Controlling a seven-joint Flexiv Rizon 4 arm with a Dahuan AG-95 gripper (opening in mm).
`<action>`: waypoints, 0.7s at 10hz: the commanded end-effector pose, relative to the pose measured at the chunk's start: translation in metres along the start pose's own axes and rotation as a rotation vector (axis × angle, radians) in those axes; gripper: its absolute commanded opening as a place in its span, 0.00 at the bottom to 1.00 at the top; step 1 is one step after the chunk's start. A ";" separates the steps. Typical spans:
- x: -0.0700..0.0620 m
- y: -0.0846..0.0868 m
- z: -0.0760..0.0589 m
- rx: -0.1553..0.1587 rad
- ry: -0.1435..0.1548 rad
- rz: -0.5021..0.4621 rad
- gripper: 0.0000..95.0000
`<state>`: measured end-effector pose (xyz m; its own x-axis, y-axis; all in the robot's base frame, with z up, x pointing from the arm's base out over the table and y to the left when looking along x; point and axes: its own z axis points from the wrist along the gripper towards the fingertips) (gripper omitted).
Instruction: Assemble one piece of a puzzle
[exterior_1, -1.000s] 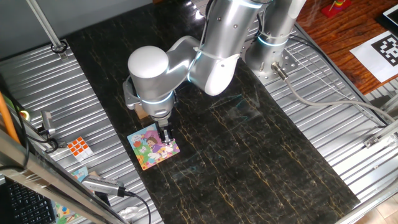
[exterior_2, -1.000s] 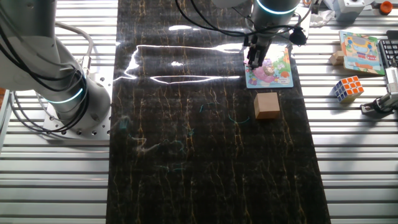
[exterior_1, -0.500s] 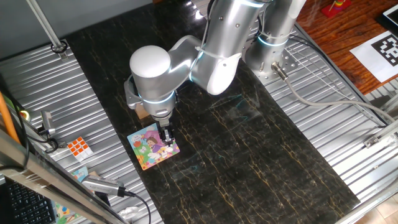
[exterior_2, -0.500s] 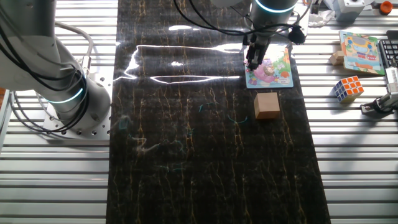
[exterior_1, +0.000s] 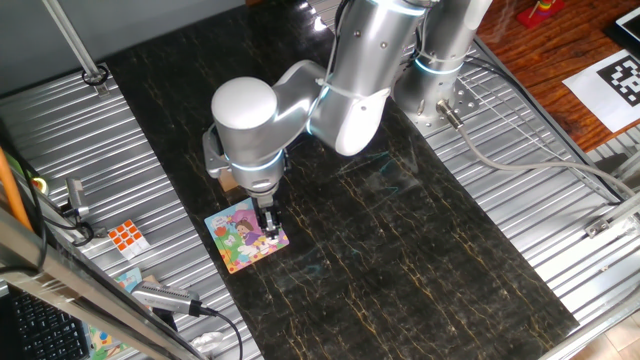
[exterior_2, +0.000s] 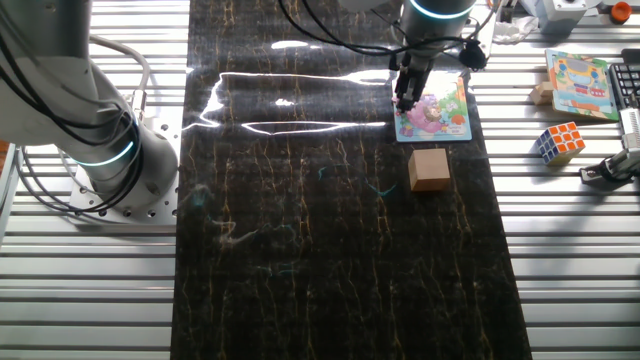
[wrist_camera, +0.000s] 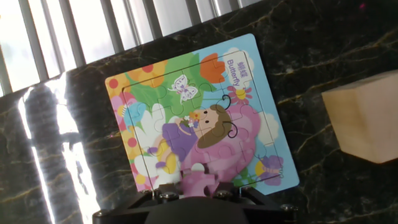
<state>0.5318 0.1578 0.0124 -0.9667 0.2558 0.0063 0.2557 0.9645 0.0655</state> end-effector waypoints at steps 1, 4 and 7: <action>0.002 -0.003 0.000 0.009 -0.004 -0.009 0.40; 0.003 -0.005 0.002 0.016 -0.009 -0.019 0.40; 0.003 -0.005 0.002 0.015 -0.010 -0.022 0.40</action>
<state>0.5272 0.1541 0.0115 -0.9718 0.2358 -0.0043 0.2353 0.9706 0.0500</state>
